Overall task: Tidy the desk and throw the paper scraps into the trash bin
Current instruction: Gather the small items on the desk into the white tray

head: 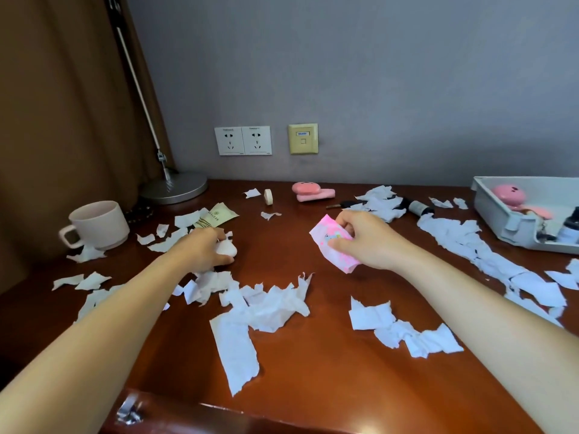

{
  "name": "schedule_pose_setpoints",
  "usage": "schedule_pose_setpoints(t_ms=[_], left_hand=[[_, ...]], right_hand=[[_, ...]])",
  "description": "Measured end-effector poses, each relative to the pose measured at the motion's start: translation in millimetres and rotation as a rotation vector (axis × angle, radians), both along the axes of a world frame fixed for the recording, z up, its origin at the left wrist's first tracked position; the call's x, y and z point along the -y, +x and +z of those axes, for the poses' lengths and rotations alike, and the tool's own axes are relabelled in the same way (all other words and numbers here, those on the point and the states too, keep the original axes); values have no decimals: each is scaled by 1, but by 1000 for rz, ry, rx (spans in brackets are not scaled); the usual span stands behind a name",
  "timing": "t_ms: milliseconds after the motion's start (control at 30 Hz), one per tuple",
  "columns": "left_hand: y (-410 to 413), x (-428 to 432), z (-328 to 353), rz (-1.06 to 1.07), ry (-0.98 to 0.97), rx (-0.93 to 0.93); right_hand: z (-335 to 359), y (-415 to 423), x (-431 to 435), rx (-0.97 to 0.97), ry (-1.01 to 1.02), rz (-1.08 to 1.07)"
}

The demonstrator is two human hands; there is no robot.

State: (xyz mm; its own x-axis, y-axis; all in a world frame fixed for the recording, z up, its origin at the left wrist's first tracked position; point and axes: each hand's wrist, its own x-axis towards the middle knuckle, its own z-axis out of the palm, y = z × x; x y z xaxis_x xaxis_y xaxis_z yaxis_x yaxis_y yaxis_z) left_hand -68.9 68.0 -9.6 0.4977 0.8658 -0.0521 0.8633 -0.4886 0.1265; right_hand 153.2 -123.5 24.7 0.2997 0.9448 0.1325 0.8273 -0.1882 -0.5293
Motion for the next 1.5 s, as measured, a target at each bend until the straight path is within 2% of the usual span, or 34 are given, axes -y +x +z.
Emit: schedule_pose_setpoints(t_ms=[133, 267, 433, 967, 1333, 1500], left_hand=[[7, 3, 13, -40, 99, -45], [23, 18, 31, -99, 149, 80], [60, 48, 56, -265, 184, 141], [255, 177, 90, -782, 91, 384], [415, 255, 96, -940, 212, 292], [476, 280, 97, -969, 221, 238]], right_hand=[[-2, 18, 3, -23, 1, -21], [2, 39, 10, -80, 28, -26], [15, 64, 27, -110, 95, -62], [40, 206, 144, -96, 243, -321], [37, 334, 228, -131, 303, -662], [28, 371, 243, -64, 283, -762]])
